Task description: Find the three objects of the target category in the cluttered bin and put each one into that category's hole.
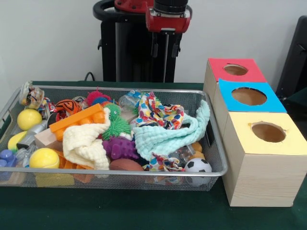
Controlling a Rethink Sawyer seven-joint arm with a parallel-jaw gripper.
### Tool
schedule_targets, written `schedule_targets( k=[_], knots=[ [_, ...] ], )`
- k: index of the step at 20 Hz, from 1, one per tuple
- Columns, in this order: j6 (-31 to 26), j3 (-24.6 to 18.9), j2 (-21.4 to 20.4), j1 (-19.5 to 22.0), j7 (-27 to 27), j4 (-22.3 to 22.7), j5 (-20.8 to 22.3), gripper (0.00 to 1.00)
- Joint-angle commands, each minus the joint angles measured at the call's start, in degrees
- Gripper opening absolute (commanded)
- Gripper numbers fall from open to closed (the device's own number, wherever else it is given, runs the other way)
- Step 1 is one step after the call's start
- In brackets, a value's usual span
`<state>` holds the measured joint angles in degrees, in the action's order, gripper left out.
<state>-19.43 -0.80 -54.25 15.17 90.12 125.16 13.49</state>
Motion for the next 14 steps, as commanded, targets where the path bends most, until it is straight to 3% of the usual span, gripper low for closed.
schedule_targets(
  k=[1, 6, 14],
  knots=[
    [3.0, -6.7, 2.5, 2.4, 2.1, -2.6, 2.4, 1.00],
    [6.6, -8.8, 2.7, 4.4, 2.9, -2.8, 2.3, 1.00],
    [8.2, -8.0, 2.7, 4.0, 3.4, -3.7, 4.6, 1.00]
  ],
)
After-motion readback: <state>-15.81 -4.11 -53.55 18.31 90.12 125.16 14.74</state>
